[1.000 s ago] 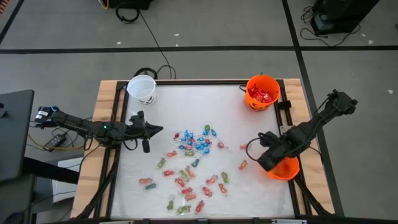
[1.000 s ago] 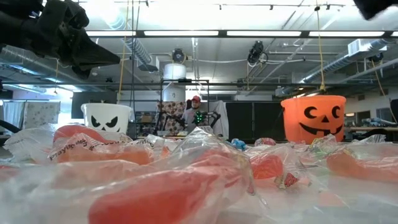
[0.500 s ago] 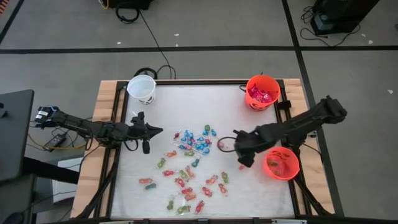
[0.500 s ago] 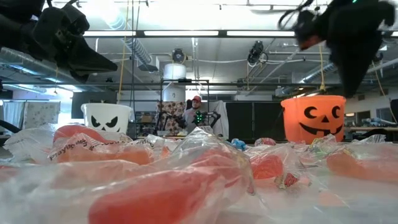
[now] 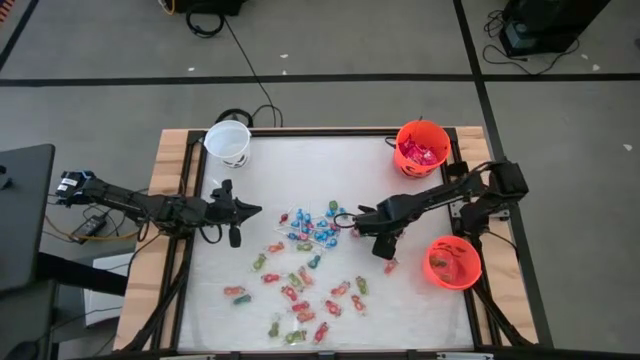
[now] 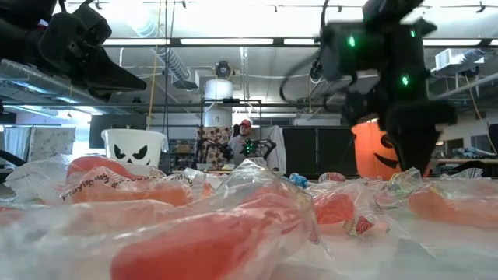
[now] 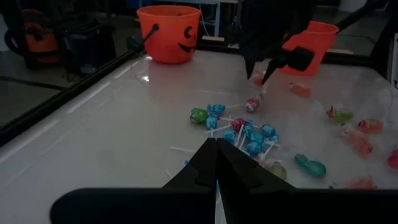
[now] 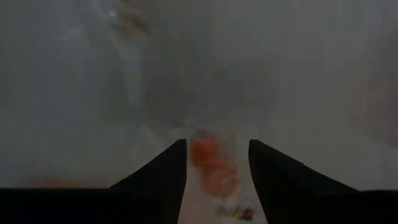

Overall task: Sort candy by brand, put in halloween buckets
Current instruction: Put the orange gummy into the bottom orange bucket

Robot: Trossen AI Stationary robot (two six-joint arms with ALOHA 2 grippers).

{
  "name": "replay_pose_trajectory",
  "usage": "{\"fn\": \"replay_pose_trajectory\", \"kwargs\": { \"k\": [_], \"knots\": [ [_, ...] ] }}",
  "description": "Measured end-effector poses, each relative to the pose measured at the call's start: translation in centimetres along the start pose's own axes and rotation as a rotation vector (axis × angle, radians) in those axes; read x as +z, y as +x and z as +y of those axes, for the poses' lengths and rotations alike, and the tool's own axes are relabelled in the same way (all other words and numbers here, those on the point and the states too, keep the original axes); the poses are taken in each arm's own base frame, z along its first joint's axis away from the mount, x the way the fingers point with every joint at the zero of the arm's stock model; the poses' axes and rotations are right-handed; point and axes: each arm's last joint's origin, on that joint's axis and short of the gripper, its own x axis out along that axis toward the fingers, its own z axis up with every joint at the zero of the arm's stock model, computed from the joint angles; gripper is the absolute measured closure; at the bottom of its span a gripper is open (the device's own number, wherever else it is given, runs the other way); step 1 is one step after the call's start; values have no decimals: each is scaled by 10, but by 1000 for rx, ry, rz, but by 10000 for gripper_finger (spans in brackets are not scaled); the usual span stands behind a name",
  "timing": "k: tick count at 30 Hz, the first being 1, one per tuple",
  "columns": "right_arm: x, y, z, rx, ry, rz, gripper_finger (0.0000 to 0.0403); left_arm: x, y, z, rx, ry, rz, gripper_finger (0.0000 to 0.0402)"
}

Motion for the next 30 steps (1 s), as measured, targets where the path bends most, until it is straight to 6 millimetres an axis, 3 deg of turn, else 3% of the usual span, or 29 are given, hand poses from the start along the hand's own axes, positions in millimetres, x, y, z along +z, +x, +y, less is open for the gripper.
{"fn": "replay_pose_trajectory", "kwargs": {
  "k": [6,8,12,16,20,24,30],
  "knots": [
    [-5,20,-12,54,44,36,243,-1,0,0,1,28,6,388],
    [-5,21,-14,63,50,40,274,-1,0,0,1,30,10,388],
    [-3,8,-13,112,54,27,374,-2,0,0,2,35,18,388],
    [-1,-36,-8,223,175,-63,379,-2,0,0,2,34,16,388],
    [-16,-87,6,337,214,-167,395,-2,0,0,2,34,16,388],
    [-49,-131,13,416,265,-174,393,-2,0,0,-12,34,18,388],
    [-111,-154,10,305,360,-19,398,-2,0,0,-12,56,18,388]
  ]
}}
